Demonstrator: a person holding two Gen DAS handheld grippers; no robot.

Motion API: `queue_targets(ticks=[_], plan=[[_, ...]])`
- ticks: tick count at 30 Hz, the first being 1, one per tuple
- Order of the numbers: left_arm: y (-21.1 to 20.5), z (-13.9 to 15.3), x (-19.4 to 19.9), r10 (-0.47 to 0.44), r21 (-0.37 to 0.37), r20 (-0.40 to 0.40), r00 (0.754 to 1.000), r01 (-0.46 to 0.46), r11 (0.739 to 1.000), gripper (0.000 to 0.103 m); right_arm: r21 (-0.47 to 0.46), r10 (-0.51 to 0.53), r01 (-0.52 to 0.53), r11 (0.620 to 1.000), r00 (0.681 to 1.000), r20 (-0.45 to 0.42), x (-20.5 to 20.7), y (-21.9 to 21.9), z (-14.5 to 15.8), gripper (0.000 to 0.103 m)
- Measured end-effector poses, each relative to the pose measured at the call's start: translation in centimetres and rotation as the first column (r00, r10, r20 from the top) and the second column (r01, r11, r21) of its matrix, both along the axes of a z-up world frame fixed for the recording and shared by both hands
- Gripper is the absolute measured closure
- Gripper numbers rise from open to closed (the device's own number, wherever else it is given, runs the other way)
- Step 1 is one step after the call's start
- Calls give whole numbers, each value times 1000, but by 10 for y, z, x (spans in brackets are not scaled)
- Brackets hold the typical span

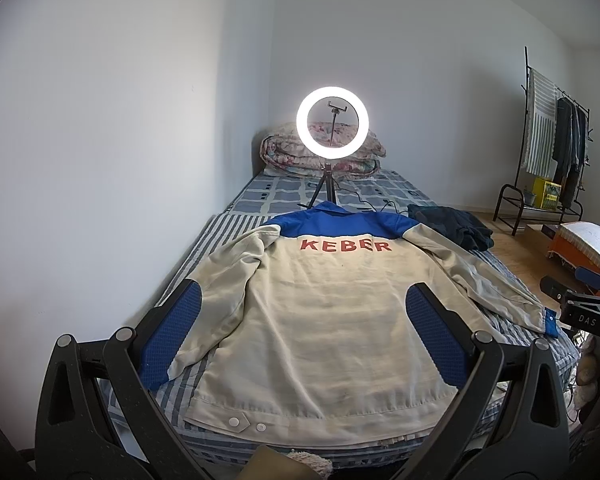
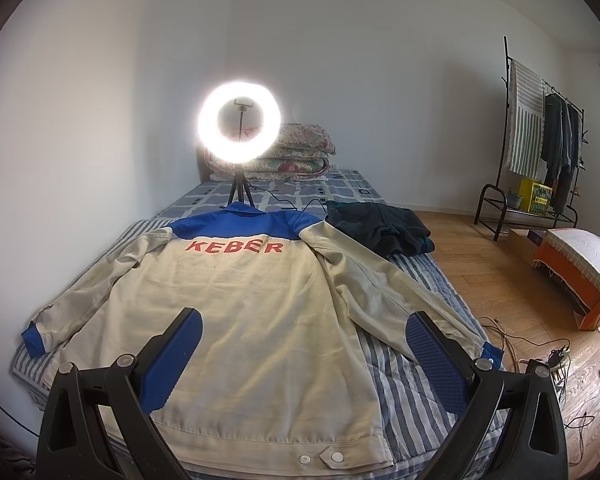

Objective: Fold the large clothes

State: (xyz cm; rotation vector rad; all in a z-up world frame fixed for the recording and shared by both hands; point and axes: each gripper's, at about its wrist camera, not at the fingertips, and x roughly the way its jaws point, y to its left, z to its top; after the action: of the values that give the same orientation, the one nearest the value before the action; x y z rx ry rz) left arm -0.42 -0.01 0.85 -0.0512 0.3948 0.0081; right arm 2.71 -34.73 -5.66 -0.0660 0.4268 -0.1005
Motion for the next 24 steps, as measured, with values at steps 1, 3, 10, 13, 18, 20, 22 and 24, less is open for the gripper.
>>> queue_targets(ticks=[1,3,10,13,18,20,22,24], plan=[[0,0,0,-1,0,-1,1000,1,1000,0,-1,0,0,1000,1000,1,0,0,0,0],[1,-1,0,0,0,1,1000,0,1000,0,2,1,-1,1000,1000,2,0,-1,0,0],[-2,-1,1,1,-1,1,1000,-1,1000,0,0,0,0,1000,1000,0,0,0,0,0],[-2,-1,1,1,0,1,1000,-1,1000,0,-3,-2,2,1000,1000,1,0,-1,0,0],[0,-2,1,0,-2,1,1000,0,1000,0,-2,-5,5,1000,1000,-3,1,-1,-1,0],[0,-2,1,0,-1,-1,1000,0,1000,0,-2,-4,4,1000,1000,-1,1,-1,-1,0],[-1,-2,1,1,0,-2,1000,-1,1000,0,-1,-2,2,1000,1000,-3,2,-1,-1,0],[1,-5,1,5,1,-4,1000,-5,1000,0,0,2,-2,1000,1000,-5,3,0,-2,0]])
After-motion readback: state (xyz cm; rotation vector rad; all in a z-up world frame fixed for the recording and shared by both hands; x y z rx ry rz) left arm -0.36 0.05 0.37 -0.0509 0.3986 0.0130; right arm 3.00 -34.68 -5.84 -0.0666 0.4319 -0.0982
